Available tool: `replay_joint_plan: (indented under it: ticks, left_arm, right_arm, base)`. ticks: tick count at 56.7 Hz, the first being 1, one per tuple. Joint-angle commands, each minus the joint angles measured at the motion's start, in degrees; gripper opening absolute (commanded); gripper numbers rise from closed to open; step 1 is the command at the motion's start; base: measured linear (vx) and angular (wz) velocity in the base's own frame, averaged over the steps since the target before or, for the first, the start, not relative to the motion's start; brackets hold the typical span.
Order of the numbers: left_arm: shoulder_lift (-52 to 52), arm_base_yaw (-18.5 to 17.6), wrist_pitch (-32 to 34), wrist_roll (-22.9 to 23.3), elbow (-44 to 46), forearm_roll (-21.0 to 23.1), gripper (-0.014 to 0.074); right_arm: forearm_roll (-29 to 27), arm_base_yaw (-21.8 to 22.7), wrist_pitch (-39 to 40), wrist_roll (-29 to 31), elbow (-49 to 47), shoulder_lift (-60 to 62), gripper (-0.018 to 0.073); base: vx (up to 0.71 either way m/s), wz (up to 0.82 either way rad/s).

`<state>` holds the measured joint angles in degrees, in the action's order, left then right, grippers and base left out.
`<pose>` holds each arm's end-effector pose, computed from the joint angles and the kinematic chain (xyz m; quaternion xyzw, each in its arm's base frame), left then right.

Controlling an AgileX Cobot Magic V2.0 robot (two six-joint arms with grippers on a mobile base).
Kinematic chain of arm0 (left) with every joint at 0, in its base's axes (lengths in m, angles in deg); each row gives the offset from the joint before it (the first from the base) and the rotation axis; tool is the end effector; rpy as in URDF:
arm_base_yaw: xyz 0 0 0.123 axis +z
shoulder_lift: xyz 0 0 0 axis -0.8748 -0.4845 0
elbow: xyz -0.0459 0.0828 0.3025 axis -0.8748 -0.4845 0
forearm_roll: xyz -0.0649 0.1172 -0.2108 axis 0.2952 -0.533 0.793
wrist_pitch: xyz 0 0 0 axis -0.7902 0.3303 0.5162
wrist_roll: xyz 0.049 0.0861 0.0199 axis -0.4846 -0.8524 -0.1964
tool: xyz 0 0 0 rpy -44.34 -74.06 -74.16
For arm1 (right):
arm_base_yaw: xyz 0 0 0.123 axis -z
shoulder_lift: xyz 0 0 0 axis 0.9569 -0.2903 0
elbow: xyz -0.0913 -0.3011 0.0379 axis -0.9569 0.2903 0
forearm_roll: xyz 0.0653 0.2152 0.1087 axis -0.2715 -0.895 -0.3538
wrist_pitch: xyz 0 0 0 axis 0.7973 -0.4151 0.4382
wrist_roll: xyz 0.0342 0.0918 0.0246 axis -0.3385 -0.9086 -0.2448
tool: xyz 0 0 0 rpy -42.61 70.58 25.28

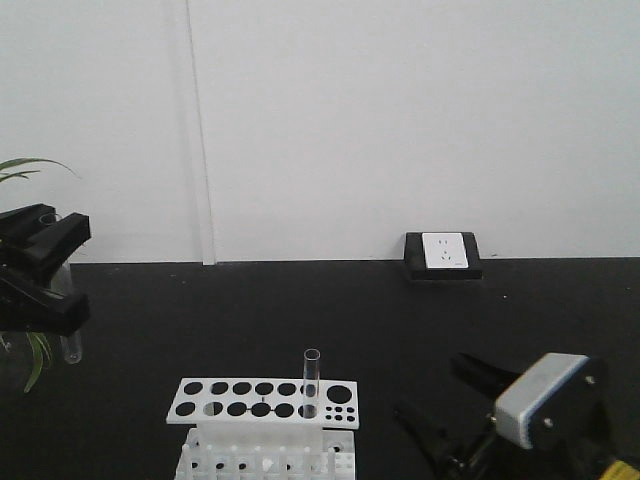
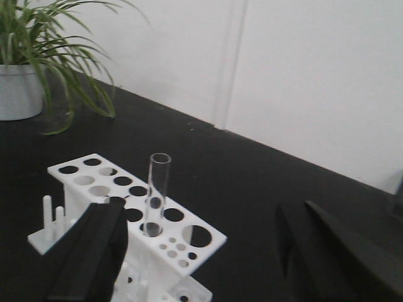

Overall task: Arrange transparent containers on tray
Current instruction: 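Move the right gripper to the remaining clear tube in the rack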

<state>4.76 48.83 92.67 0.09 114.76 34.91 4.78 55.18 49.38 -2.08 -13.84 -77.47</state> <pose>0.2237 -0.0565 0.4086 0.1135 0.6809 -0.0912 0.7177 0.2358 0.1147 0.2756 -0.2957 0.6778 0.1818 0.6482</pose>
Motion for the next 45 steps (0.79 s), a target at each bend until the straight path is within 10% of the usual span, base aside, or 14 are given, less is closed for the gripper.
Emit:
replay_joint_plan:
  ticks: [1,45]
  left_arm:
    - [1.8,-0.3,1.9,0.8,2.0,0.4,-0.0004]
    - [1.7,-0.3,-0.8,0.8,2.0,0.6,0.0000]
  right_arm:
    - [4.6,0.1,8.9,-3.6,-4.8,-4.8,0.0533]
    - [12.8,0.1,20.1,-13.4,-29.2,-32.5,0.0533]
  base:
    - [0.00,0.00]
    - [0.00,0.00]
